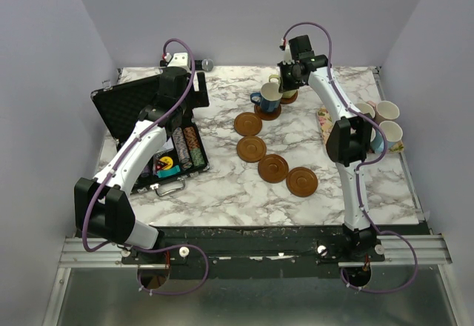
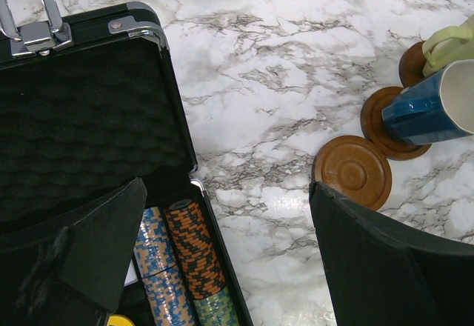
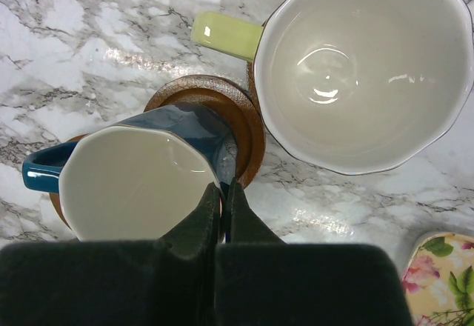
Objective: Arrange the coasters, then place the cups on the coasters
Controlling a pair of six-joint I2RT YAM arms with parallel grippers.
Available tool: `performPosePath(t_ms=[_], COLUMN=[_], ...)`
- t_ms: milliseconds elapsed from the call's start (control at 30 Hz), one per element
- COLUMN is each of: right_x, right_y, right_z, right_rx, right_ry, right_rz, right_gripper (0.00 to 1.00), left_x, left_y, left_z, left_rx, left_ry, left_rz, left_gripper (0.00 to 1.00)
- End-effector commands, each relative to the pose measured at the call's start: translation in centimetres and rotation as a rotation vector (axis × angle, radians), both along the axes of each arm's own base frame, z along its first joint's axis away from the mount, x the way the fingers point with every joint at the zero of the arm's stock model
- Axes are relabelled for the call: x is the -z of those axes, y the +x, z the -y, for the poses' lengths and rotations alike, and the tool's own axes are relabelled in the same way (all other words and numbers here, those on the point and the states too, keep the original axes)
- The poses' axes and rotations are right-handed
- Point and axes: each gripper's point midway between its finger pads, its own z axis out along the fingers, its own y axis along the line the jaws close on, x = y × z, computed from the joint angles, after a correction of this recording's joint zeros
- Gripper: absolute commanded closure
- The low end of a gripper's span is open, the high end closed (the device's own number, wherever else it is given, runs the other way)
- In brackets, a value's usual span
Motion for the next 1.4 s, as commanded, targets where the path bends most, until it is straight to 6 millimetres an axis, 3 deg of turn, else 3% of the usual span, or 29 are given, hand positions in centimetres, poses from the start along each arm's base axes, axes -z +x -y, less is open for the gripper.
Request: performPosePath(t_ms=[0, 900, 1133, 1300, 1367], right_x=[-0.9, -1.1, -3.2, -5.7, -7.6], right_y=[0.6, 0.8, 0.6, 0.3, 0.3], right_z=[-1.3, -1.5, -2.2, -2.7, -2.8], right_rx=[-0.007, -0.018, -0.027, -0.018, -0.009], right_ry=[0.038, 0.037, 0.093, 0.152, 0.182], right_rz=[0.029, 0.047, 0.082, 0.111, 0.151], right_gripper=[0.99, 0.51, 0.43, 0.4, 0.4], left_x=[-0.9, -0.9, -0.6, -1.3, -1.4], left_y=[-0.2, -0.6, -0.3, 1.3, 2.2], left_z=[-0.9, -1.2, -0.5, 2.9, 4.2], left_rx=[-0.025, -0.043, -0.006, 0.13, 0.171], left_ry=[0.016, 0.019, 0.003, -0.073, -0.113], left_rz=[0.02, 0.018, 0.016, 0.031, 0.032], left_gripper=[0.01, 0.01, 0.01, 0.01, 0.01])
